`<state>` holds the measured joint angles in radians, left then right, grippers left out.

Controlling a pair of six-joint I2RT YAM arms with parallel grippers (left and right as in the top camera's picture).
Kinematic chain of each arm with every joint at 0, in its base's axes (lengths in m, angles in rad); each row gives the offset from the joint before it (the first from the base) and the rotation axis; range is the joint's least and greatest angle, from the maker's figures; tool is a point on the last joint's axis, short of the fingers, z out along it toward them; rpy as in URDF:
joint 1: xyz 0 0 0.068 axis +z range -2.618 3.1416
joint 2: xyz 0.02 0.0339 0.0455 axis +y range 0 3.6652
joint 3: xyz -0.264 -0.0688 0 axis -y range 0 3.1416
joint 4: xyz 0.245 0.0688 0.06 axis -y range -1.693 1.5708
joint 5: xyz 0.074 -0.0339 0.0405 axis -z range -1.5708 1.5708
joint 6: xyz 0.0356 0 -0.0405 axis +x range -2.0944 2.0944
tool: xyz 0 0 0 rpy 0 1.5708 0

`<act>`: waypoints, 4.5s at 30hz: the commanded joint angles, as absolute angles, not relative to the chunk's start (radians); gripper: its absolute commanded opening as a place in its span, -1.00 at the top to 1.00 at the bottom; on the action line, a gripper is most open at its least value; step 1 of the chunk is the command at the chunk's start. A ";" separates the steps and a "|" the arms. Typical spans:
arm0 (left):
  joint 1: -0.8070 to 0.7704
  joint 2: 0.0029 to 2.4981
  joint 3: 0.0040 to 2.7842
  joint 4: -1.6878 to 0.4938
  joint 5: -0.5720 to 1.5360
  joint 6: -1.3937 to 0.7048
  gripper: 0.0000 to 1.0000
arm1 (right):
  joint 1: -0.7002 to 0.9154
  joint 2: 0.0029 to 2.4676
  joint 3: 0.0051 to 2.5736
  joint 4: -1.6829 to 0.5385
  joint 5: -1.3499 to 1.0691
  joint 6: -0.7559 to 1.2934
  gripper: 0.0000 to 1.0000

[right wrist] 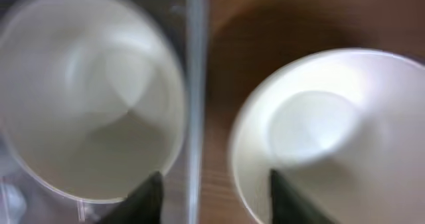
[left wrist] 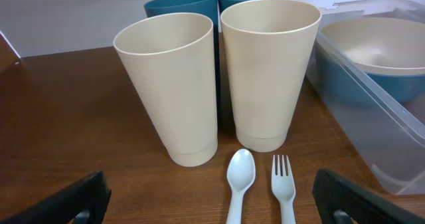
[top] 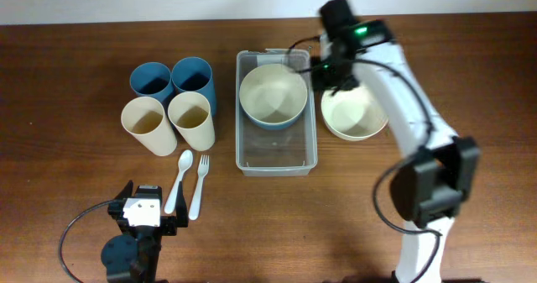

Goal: Pack container
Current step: 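Move the right gripper to the remaining cream bowl on the right, then lower the right gripper onto the cream bowl rim and grasp it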

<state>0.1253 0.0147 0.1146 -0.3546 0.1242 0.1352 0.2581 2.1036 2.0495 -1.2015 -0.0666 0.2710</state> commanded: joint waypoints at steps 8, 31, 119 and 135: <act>0.121 0.006 0.109 -0.353 0.135 0.148 -0.99 | -0.047 2.081 1.985 -1.274 -0.038 0.316 -0.52; 0.121 0.006 0.109 -0.353 0.135 0.148 -0.99 | -0.059 2.143 1.581 -0.942 -0.094 0.375 0.44; 0.121 0.007 0.109 -0.353 0.135 0.148 -0.99 | -0.041 2.092 1.504 -0.904 -0.041 0.481 0.92; 0.121 0.007 0.109 -0.353 0.135 0.148 -0.99 | -0.040 1.777 1.515 -0.916 0.012 0.514 0.92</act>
